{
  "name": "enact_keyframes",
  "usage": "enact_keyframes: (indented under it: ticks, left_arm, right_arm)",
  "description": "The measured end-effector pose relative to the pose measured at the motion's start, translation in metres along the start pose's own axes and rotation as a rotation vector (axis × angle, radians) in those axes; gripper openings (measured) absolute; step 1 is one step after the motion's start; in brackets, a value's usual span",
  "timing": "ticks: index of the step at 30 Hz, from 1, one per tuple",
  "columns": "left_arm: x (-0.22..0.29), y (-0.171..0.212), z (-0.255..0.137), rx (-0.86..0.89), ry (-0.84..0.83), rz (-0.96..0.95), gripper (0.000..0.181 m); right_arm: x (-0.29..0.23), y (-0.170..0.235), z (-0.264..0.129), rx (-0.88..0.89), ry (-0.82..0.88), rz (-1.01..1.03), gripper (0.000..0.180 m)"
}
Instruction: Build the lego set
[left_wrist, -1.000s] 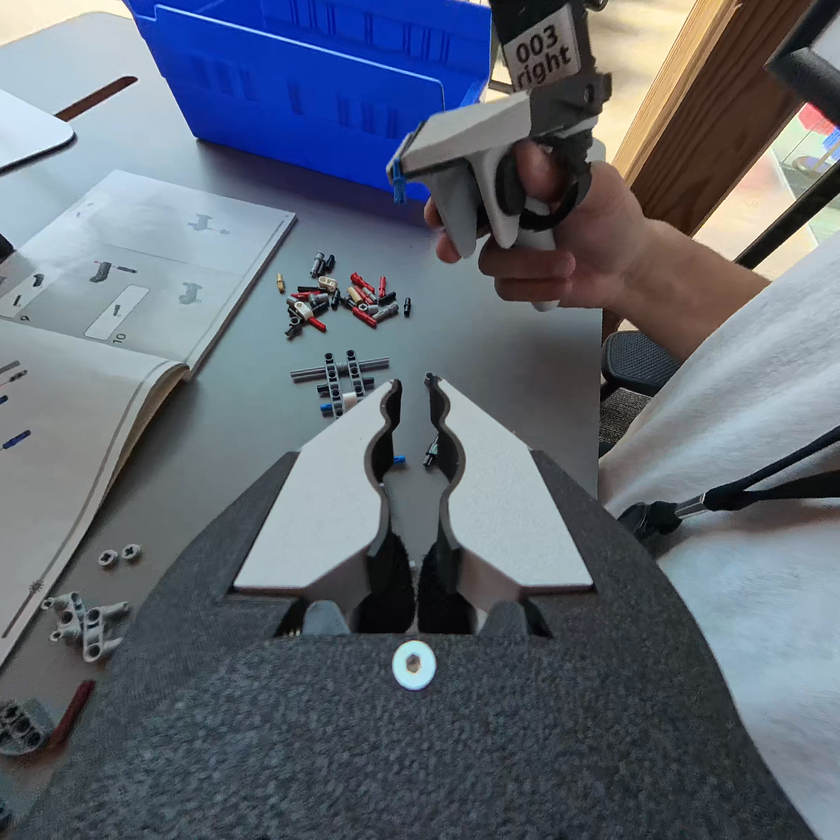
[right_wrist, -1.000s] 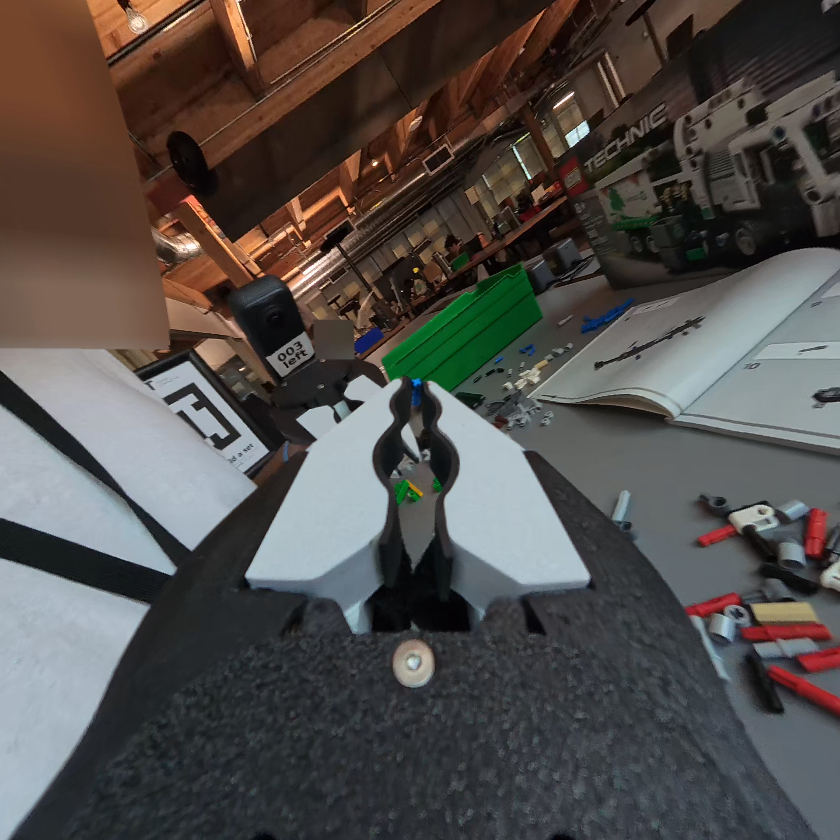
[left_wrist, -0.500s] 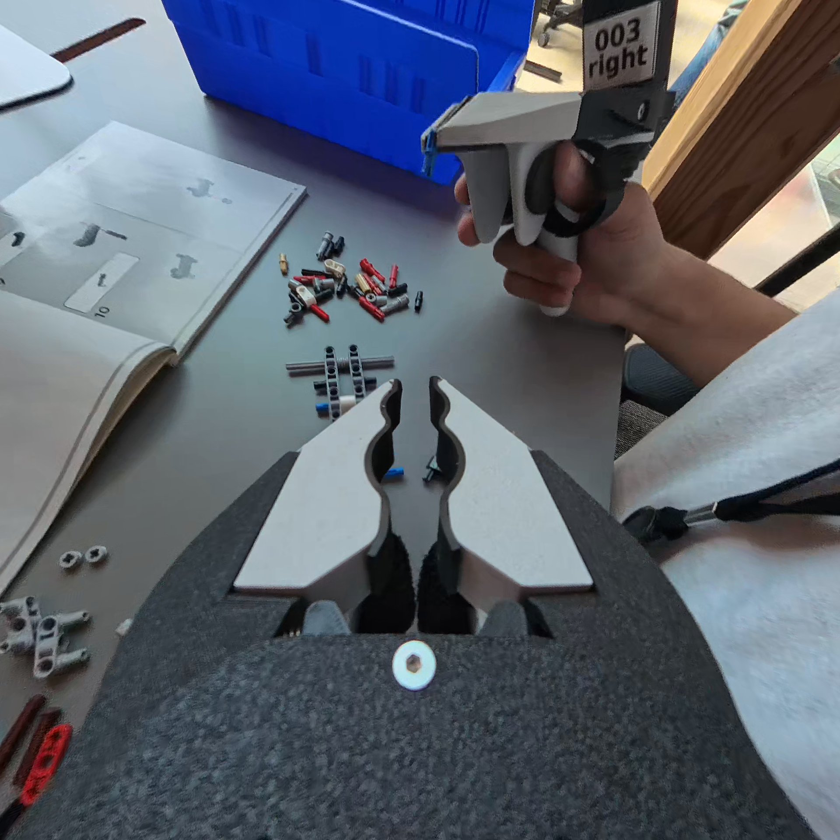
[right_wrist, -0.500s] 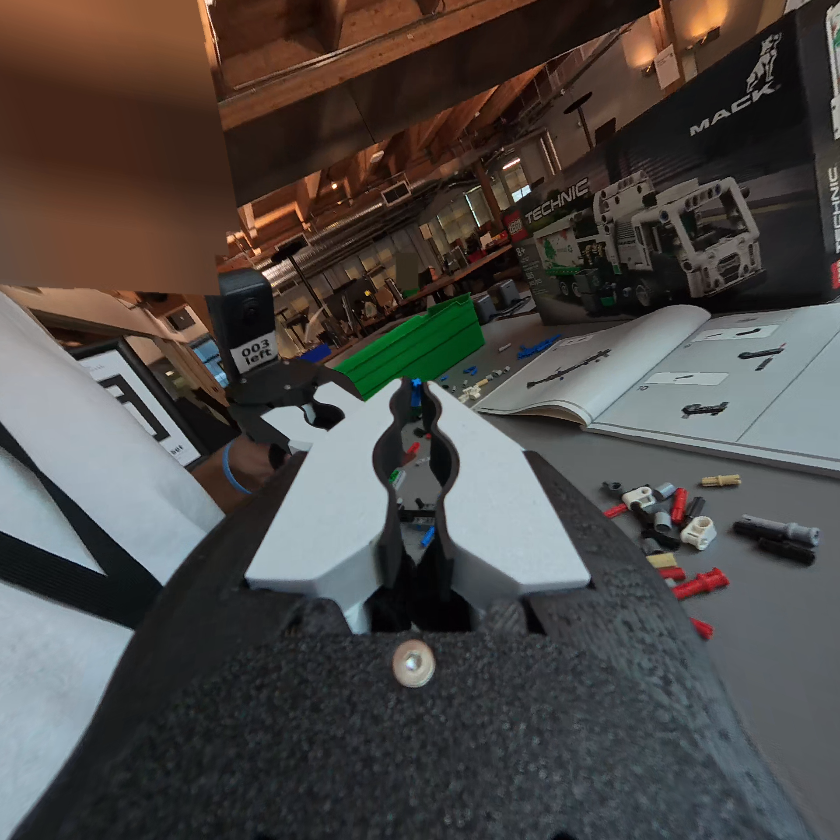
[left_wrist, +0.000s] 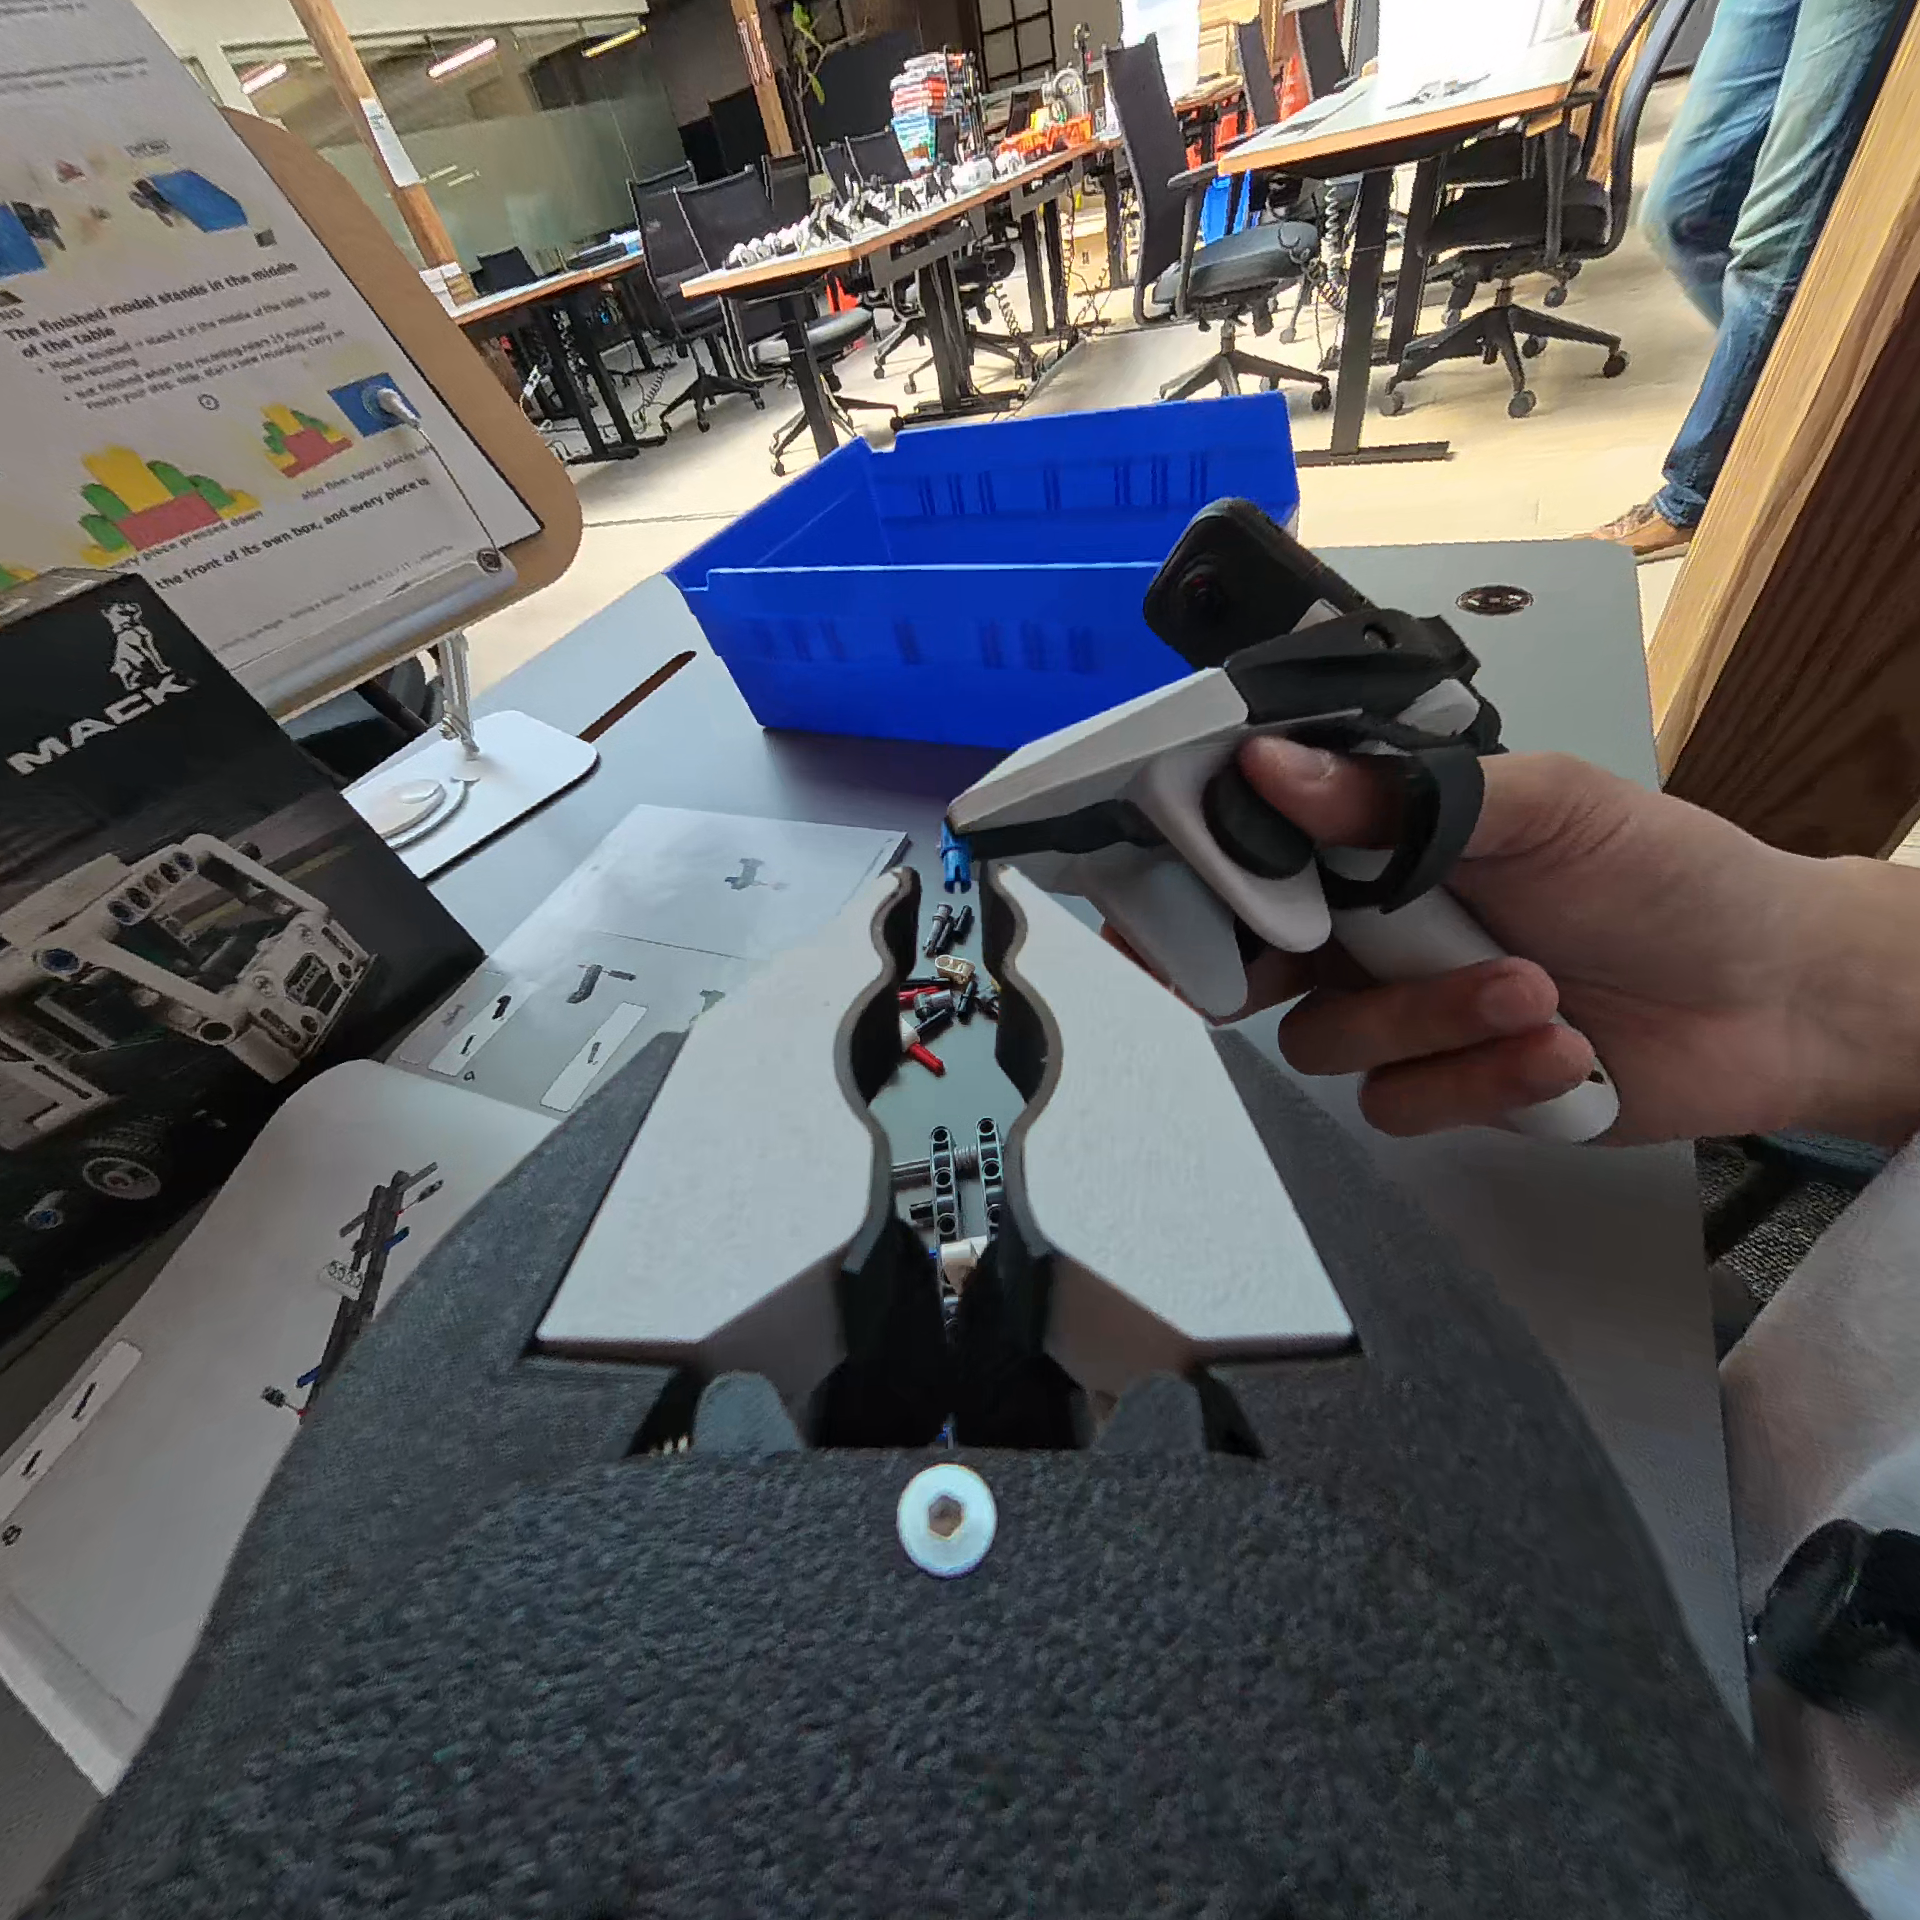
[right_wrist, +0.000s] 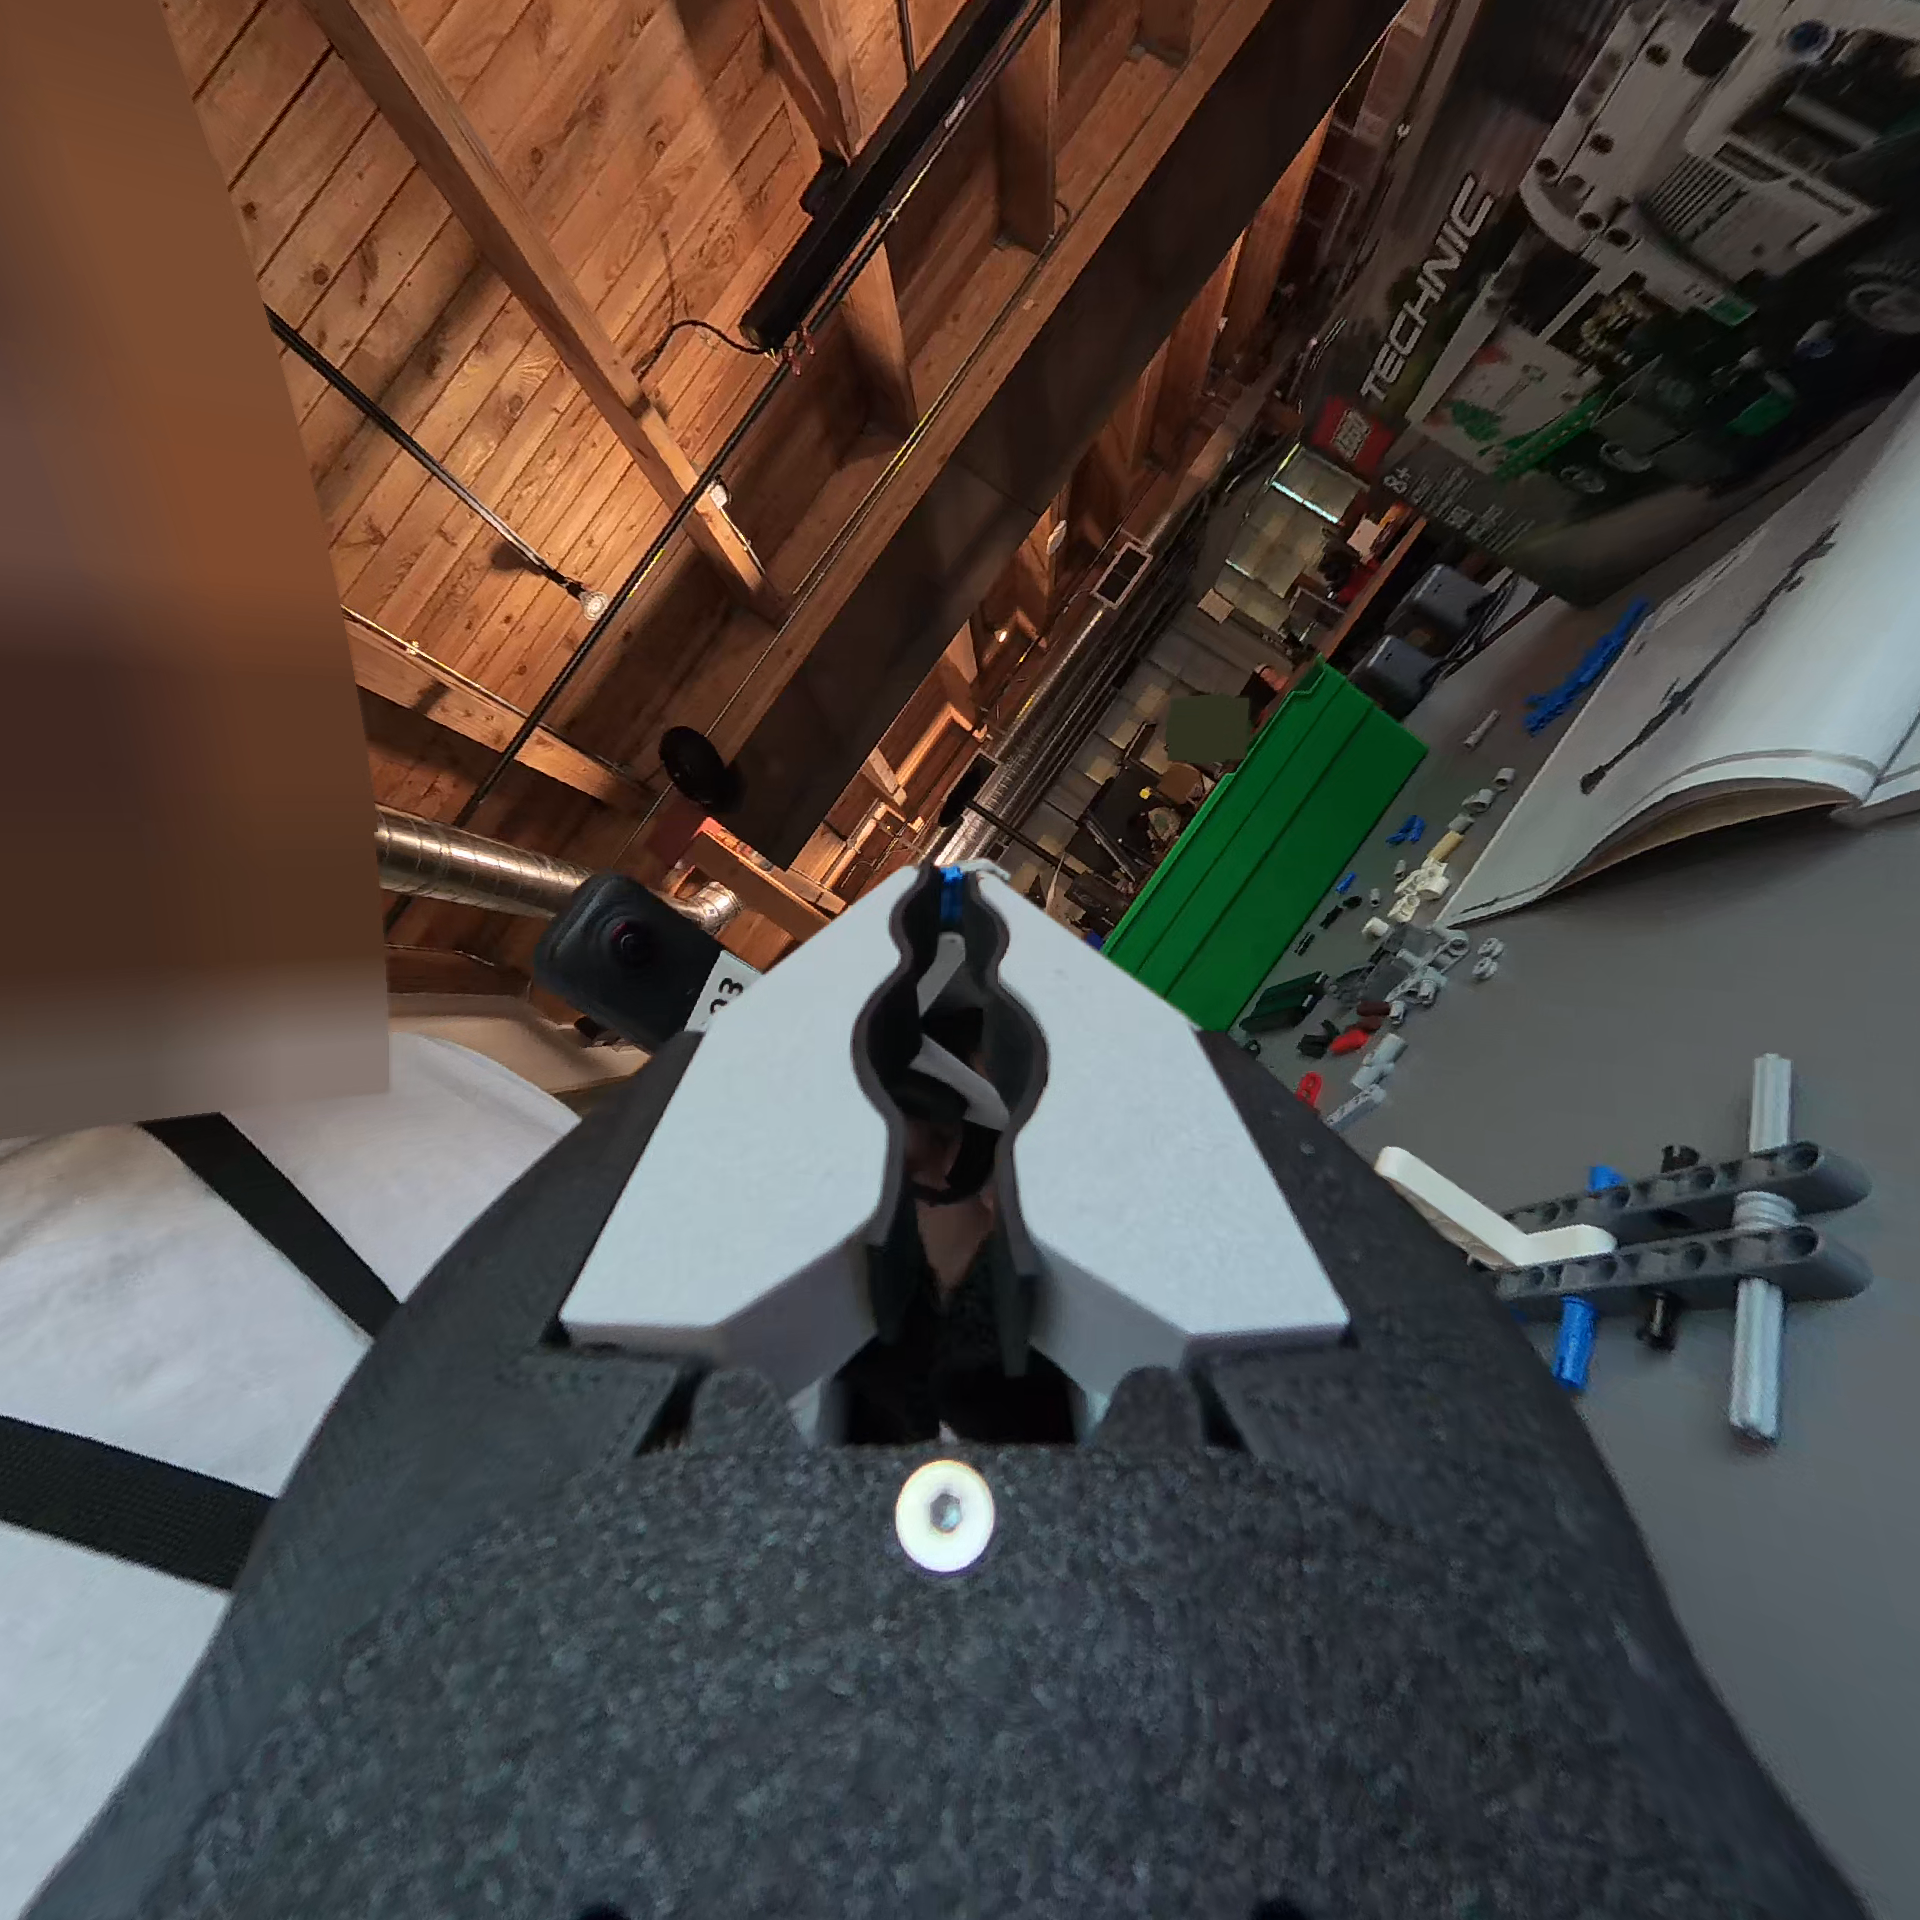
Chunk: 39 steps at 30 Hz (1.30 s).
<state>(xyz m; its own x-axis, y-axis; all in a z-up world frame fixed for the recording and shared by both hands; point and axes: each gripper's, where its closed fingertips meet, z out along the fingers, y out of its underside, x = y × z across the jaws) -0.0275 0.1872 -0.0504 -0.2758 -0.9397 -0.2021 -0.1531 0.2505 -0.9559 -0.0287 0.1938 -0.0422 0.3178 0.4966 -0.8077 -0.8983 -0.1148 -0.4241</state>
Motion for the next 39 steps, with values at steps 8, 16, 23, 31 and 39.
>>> enact_keyframes:
  ticks: [8,16,23,31,39]
  left_arm:
    - [-0.002,0.004,-0.016,0.023,0.012,-0.004,0.002]
    - [-0.014,-0.029,-0.055,0.304,-0.091,0.067,0.017]
    - [0.006,-0.007,-0.060,0.176,0.040,-0.010,0.016]
    - [0.012,-0.005,-0.071,0.156,0.025,-0.036,0.029]
    - [0.002,-0.005,-0.082,0.161,-0.051,-0.018,0.009]
  right_arm:
    - [-0.003,0.015,0.012,-0.039,-0.047,0.059,0.003]
    - [-0.014,0.023,0.023,-0.024,-0.167,0.207,0.002]
    - [-0.023,0.031,0.034,-0.018,-0.188,0.213,0.003]
    - [-0.023,0.043,0.039,0.006,-0.186,0.251,0.003]
    - [-0.029,0.056,0.043,-0.017,-0.183,0.242,0.003]
